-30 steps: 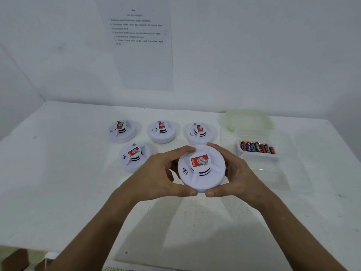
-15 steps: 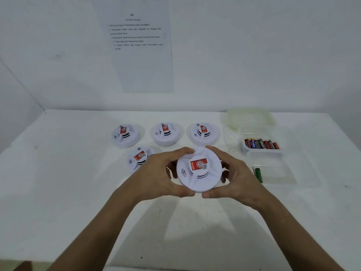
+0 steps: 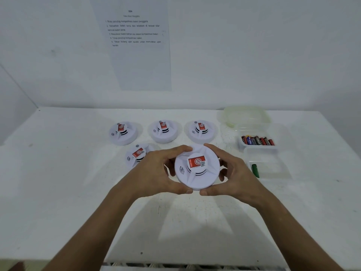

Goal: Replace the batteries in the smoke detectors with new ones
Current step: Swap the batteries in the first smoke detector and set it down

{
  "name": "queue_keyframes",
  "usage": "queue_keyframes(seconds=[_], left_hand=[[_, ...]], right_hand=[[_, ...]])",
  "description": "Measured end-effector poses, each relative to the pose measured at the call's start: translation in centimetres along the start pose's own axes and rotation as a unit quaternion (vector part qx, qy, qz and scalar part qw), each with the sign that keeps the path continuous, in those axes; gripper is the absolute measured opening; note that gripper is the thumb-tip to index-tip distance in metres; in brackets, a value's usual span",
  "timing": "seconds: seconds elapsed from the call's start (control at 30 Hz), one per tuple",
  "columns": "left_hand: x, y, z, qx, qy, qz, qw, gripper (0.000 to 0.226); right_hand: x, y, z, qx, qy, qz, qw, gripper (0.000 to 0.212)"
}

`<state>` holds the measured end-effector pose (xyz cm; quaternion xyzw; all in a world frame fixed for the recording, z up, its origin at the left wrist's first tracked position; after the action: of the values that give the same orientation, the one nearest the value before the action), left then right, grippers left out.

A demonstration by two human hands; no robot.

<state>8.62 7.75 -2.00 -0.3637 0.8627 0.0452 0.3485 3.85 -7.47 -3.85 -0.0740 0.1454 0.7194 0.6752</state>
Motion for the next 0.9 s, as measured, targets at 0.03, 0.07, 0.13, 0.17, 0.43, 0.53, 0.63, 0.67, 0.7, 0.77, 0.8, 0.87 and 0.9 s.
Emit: queue_keyframes(seconds=[0.03,0.07,0.13,0.17,0.43,0.53,0.63,0.67,0.7,0.77,0.8,0.87,0.9], left_hand=[[0.1,0.0,-0.1,0.001,0.001,0.0,1.0,0.088],[0.2,-0.1,-0.1,0.002,0.002,0.001,1.0,0.088],[0.4,-0.2,-0.3,0.003,0.003,0.004,1.0,0.088],[0.6,-0.2,-0.3,0.003,0.006,0.006,1.0,0.088],[1.0,-0.5,-1.0,0.013,0.006,-0.001,1.0,0.086],[1.0,-0.7,-1.2,0.018,0.002,-0.015,1.0,0.085],[1.1,-0.8,-1.1,0.012,0.021,-0.033,0.999,0.096],[1.2,-0.7,-0.9,0.003,0.027,-0.035,0.999,0.099],[1.2,-0.7,-0.8,-0.004,0.029,-0.034,0.999,0.099],[1.1,-0.7,-0.7,-0.002,0.017,-0.032,0.999,0.089],[1.0,-0.7,-0.7,0.003,0.008,-0.03,0.999,0.083],[0.9,-0.7,-0.7,0.006,0.004,-0.03,1.0,0.078],[0.8,-0.6,-0.6,0.005,0.005,-0.03,1.0,0.077]], right_hand=[[-0.1,0.1,0.0,0.0,0.001,0.0,1.0,0.096],[-0.1,0.1,0.0,0.0,0.001,0.0,1.0,0.096],[-0.3,0.2,-0.2,0.001,0.0,-0.001,1.0,0.096],[-0.4,0.3,-0.4,0.002,-0.001,-0.001,1.0,0.096],[-0.9,0.6,-0.5,0.002,-0.001,0.003,1.0,0.098],[-1.4,0.6,-0.3,-0.001,0.002,-0.002,1.0,0.097],[-1.7,0.6,-0.1,-0.004,0.001,-0.002,1.0,0.094],[-1.7,0.6,-0.1,-0.005,0.001,-0.001,1.0,0.094],[-1.7,0.6,-0.1,-0.006,0.002,0.0,1.0,0.093],[-1.6,0.5,0.0,-0.009,0.002,0.003,1.0,0.093],[-1.5,0.5,0.0,-0.01,0.002,0.005,1.0,0.093],[-1.4,0.4,0.1,-0.009,0.001,0.009,1.0,0.093],[-1.3,0.3,0.0,-0.007,0.0,0.01,1.0,0.094]])
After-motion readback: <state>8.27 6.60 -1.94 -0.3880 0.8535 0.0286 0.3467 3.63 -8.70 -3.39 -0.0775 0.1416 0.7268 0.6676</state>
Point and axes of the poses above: each hand's wrist, its own y-axis away from the middle knuckle, its own x-axis out of the palm, z = x × y, the point moved 10 cm from there along -y, towards the middle knuckle, and after that the axes turned 11 degrees about x, right-handed, at the moved point
